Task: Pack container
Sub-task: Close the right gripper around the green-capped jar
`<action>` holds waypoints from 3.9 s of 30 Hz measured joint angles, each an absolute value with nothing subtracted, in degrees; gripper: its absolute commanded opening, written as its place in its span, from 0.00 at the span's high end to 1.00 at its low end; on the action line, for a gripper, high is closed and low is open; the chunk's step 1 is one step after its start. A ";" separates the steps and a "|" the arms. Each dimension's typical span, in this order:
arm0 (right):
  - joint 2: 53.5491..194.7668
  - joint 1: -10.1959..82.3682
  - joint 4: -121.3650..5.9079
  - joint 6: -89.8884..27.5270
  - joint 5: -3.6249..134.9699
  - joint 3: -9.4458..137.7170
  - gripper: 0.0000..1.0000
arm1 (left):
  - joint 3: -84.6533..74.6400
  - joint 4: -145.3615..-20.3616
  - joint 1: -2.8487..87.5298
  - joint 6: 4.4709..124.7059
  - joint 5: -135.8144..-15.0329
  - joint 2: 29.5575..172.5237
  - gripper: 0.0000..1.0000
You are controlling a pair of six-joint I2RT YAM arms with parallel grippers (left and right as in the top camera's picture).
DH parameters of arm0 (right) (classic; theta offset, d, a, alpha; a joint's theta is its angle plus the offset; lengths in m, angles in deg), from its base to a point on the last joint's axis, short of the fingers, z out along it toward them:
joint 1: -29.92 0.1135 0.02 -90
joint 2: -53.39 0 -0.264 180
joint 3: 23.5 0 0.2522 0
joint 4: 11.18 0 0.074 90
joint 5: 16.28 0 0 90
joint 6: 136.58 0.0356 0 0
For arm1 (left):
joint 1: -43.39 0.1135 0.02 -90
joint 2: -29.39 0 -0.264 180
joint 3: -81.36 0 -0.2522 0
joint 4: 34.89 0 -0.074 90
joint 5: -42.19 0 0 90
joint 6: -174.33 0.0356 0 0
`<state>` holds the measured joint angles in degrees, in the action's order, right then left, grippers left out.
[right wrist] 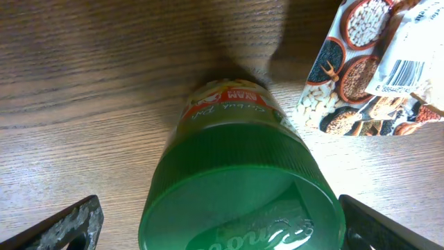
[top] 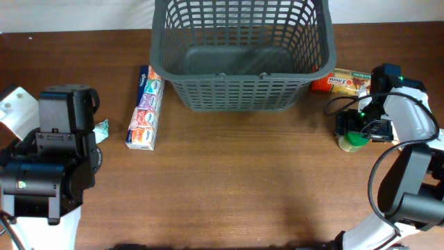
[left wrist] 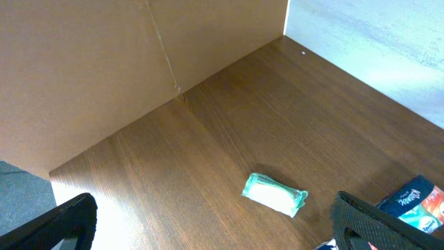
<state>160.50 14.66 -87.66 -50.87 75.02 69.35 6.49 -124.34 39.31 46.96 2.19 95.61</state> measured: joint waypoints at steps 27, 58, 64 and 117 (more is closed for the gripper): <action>163.14 14.63 -87.07 -50.90 75.10 69.15 0.01 | 6.49 -124.34 39.31 46.96 2.19 95.61 0.01; 163.18 11.20 -86.11 -50.87 73.64 68.87 0.01 | 6.49 -124.34 39.31 46.96 2.19 95.61 0.01; 163.18 11.20 -85.50 -50.87 73.64 67.45 0.01 | 6.49 -124.34 39.31 46.96 2.19 95.61 0.01; 163.18 13.56 -84.16 -50.90 74.99 65.87 0.01 | 6.49 -124.34 39.31 46.96 2.19 95.61 0.01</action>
<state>163.18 13.56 -84.16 -50.90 74.99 65.87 6.49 -124.34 39.31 46.96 2.19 95.61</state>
